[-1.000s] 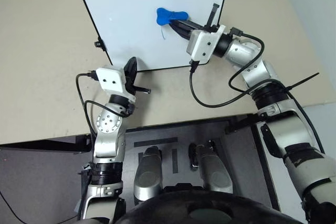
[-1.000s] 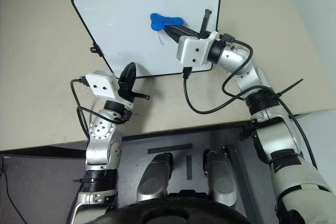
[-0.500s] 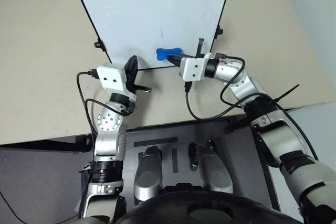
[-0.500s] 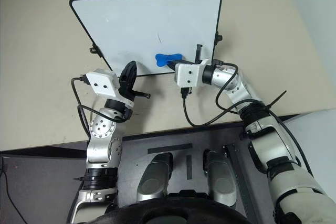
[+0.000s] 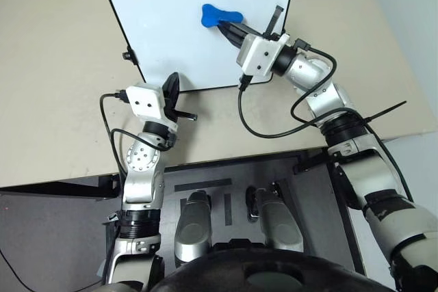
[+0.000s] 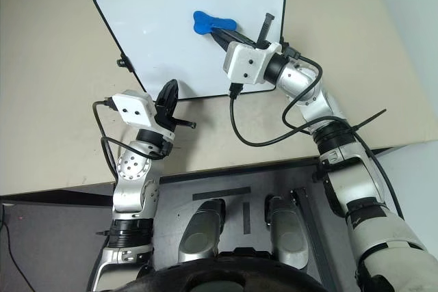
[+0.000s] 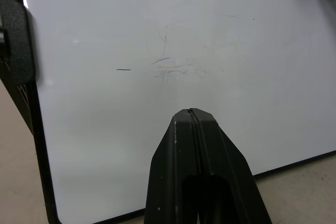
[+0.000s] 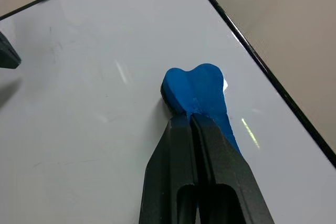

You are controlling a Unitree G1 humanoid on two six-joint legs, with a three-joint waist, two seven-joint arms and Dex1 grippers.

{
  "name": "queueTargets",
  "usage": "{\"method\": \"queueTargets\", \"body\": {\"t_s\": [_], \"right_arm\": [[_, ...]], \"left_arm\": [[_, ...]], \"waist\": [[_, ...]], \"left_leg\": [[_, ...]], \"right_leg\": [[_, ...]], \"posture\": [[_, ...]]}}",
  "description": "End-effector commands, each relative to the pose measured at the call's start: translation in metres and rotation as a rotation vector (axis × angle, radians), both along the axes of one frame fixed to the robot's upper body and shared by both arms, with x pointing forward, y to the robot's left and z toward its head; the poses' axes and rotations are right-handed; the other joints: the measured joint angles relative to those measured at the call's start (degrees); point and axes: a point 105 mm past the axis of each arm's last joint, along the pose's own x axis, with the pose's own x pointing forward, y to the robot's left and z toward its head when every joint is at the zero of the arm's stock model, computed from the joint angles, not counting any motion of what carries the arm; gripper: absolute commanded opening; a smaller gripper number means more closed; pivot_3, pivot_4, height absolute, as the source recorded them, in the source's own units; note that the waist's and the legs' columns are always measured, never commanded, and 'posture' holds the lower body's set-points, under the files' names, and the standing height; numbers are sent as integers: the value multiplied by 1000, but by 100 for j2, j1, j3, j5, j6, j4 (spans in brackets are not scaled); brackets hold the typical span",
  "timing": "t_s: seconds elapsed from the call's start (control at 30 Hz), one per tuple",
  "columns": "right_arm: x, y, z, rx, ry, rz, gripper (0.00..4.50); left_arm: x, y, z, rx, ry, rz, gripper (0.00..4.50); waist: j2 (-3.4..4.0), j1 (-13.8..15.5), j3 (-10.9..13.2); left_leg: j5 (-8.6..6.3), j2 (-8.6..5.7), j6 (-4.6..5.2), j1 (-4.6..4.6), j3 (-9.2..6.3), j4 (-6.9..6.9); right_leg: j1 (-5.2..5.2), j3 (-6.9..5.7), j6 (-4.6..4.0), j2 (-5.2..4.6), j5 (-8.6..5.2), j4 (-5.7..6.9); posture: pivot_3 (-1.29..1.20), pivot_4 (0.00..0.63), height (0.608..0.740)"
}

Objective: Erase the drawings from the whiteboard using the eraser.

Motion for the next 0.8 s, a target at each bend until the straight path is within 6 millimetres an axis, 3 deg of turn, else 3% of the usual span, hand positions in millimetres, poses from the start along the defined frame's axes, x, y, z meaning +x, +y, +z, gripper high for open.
{"method": "queueTargets", "body": {"t_s": [0.03,0.17,0.47,0.53,0.6,0.8], "right_arm": [[-8,-1,-1,-1,27,39,29],[-30,-7,-35,-72,172,109,29],[-76,-55,-73,-78,527,110,29],[-89,-65,-88,-109,639,111,29],[-92,-71,-97,-118,696,88,29],[-90,-74,-97,-102,703,57,1997]], "left_arm": [[-1,-2,10,7,-48,-11,0],[-2,0,11,9,-50,-4,0],[-6,6,8,15,-33,-2,0],[-6,6,7,18,-27,-9,0],[-6,4,7,22,-22,-20,0],[-6,2,9,30,-23,-31,0]], "waist": [[0,1,0],[-1,26,-1],[-2,24,-1],[-3,24,-1],[-5,22,0],[-5,-3,1]], "left_leg": [[0,0,0,0,0,0],[0,-1,-1,-4,1,0],[-10,-6,-16,-9,20,3],[-9,-8,-16,-2,22,8],[-7,-13,-15,7,39,10],[-2,-10,-9,48,87,14]], "right_leg": [[0,0,0,1,0,0],[4,-1,9,1,-6,-10],[9,2,29,4,-19,-18],[20,2,33,9,-22,-18],[35,1,40,14,-26,-18],[68,9,96,25,-60,-17]], "posture": [[0,150,740],[0,150,740],[0,150,740],[0,150,740],[0,150,740],[0,150,740]]}}
